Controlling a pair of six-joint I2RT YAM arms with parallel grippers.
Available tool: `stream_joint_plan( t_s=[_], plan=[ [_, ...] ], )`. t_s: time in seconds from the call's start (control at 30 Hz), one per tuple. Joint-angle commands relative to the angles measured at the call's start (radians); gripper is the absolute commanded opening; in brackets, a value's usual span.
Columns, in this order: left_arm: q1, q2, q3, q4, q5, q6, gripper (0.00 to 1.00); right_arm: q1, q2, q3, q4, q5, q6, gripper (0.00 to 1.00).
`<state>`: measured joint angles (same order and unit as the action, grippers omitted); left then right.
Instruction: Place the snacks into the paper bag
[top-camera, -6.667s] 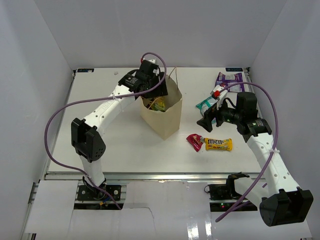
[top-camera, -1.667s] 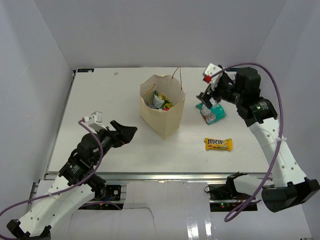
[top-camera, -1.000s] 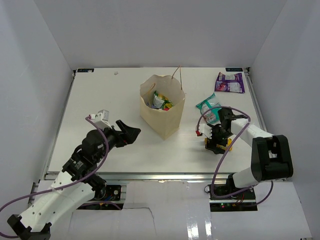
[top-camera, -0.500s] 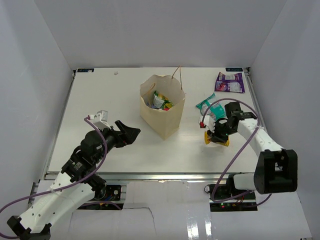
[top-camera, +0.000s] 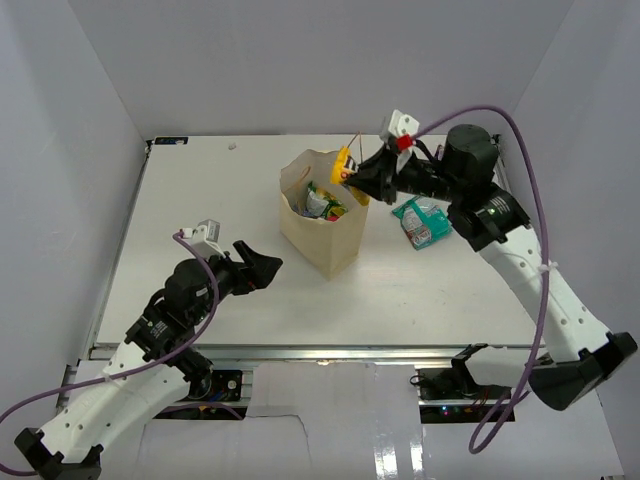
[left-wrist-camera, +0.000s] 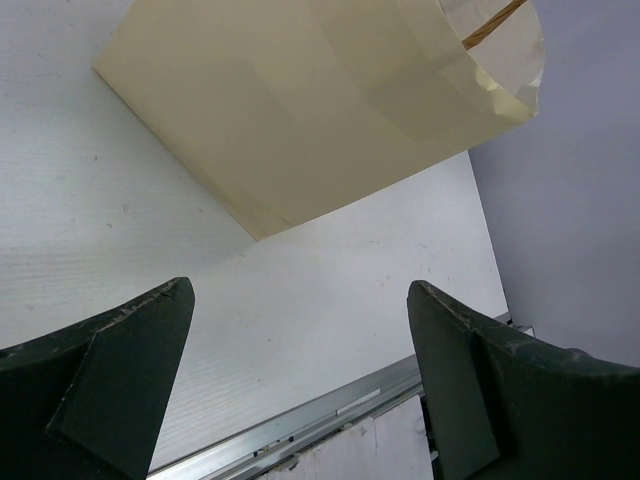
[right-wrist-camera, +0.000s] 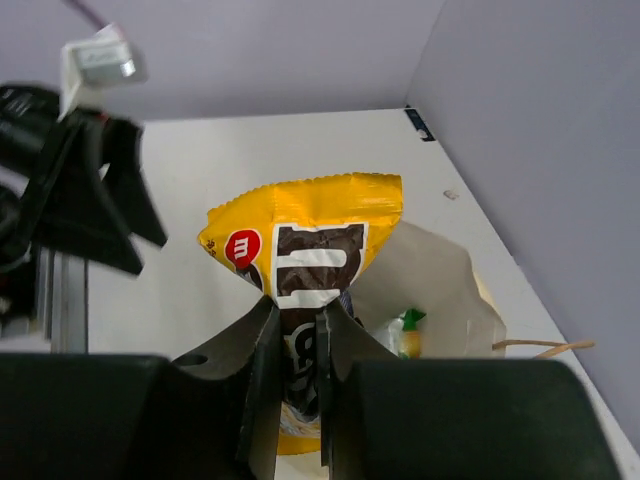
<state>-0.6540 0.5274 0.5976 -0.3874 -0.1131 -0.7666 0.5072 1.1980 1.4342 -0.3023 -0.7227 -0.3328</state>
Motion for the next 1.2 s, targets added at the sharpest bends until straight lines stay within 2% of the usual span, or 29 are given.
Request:
stream_joint_plan(
  t_s=[0.0, 0.13, 0.23, 0.33, 0.37, 0.4, 0.43, 0.53, 0.7, 0.83, 0.93, 1.0, 1.07, 1.13, 1.17],
  plan=[
    [-0.003, -0.017, 0.027, 0.018, 0.021, 0.003, 0.98, 0.042, 0.119, 0.064, 0.287, 0.297, 0.366, 0.08],
    [-0.003, -0.038, 0.018, 0.018, 0.032, -0.019, 0.98, 0.059, 0.204, 0.068, 0.357, 0.462, 0.402, 0.08],
    [-0.003, -0.043, 0.007, 0.021, 0.038, -0.031, 0.98, 0.057, 0.224, 0.037, 0.385, 0.451, 0.364, 0.11],
    [-0.003, -0.032, -0.001, 0.031, 0.044, -0.031, 0.98, 0.06, 0.224, 0.005, 0.373, 0.405, 0.345, 0.27],
    [-0.003, -0.027, -0.001, 0.041, 0.047, -0.03, 0.98, 0.062, 0.219, -0.001, 0.368, 0.396, 0.339, 0.42],
    [-0.003, -0.015, 0.002, 0.044, 0.05, -0.027, 0.98, 0.063, 0.212, -0.007, 0.356, 0.39, 0.337, 0.5],
    [-0.003, -0.007, 0.005, 0.047, 0.052, -0.019, 0.98, 0.063, 0.19, -0.012, 0.348, 0.39, 0.304, 0.67],
    [-0.002, 0.019, 0.022, 0.047, 0.061, 0.001, 0.98, 0.063, 0.135, -0.006, 0.31, 0.407, 0.243, 0.85],
    [-0.003, 0.028, 0.027, 0.05, 0.059, 0.015, 0.98, 0.03, 0.045, -0.017, 0.195, 0.411, 0.147, 0.93],
    [-0.003, 0.023, 0.03, 0.047, 0.061, 0.024, 0.98, -0.131, -0.008, -0.098, 0.089, 0.361, 0.13, 0.94],
    [-0.001, 0.019, 0.027, 0.048, 0.061, 0.026, 0.98, -0.247, 0.014, -0.199, 0.054, 0.385, 0.126, 0.94],
    [-0.003, 0.02, 0.025, 0.05, 0.059, 0.024, 0.98, -0.292, 0.107, -0.221, -0.01, 0.512, 0.123, 0.98],
    [-0.003, 0.031, 0.025, 0.053, 0.064, 0.024, 0.98, -0.317, 0.246, -0.186, -0.067, 0.688, 0.159, 0.97],
    [-0.003, 0.042, 0.03, 0.058, 0.069, 0.024, 0.98, -0.369, 0.343, -0.135, -0.107, 0.717, 0.193, 0.9],
    [-0.003, 0.049, 0.031, 0.059, 0.07, 0.024, 0.98, -0.387, 0.424, -0.092, -0.124, 0.717, 0.204, 0.9]
  ],
)
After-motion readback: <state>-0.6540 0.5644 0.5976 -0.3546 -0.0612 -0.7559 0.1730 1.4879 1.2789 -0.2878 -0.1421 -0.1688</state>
